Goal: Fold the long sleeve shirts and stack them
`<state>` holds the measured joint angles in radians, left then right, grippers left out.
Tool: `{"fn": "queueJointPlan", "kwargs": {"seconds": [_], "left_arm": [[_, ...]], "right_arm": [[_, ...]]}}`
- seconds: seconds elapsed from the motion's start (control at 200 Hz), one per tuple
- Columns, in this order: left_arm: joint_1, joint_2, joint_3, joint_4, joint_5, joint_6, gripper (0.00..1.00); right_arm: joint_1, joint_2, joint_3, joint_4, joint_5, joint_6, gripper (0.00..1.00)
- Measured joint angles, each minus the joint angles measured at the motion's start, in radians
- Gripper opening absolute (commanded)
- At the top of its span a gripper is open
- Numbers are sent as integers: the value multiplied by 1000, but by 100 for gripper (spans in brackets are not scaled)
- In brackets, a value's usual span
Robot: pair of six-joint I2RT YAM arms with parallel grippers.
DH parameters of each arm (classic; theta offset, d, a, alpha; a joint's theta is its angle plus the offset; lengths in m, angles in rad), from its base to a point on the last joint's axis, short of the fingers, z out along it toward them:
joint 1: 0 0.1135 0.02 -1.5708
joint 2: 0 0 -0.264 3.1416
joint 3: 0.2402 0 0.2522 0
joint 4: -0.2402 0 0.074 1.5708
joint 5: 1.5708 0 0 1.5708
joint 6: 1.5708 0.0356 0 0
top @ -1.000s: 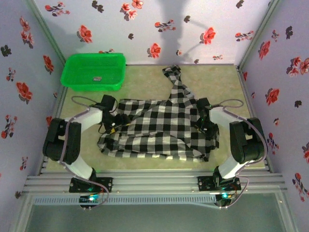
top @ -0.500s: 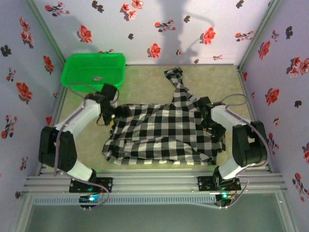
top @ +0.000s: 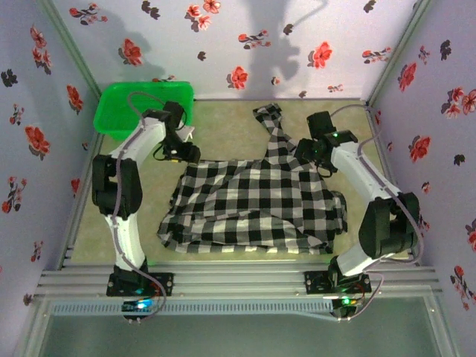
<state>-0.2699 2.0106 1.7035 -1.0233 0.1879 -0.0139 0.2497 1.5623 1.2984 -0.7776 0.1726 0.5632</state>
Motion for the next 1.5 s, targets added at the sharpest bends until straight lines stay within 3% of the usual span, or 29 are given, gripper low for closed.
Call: {"fn": "queueJointPlan", "kwargs": {"seconds": [0.45, 1.29, 1.5], "left_arm": [[0, 120, 58, 49, -55, 35, 44], [-3, 195, 71, 149, -116, -33, 41], [-22, 199, 56, 166, -117, -42, 36]], "right_arm": [[0, 60, 12, 3, -69, -50, 92], [0, 69, 16, 8, -92, -58, 90], [0, 108, 24, 22, -92, -60, 90]]}}
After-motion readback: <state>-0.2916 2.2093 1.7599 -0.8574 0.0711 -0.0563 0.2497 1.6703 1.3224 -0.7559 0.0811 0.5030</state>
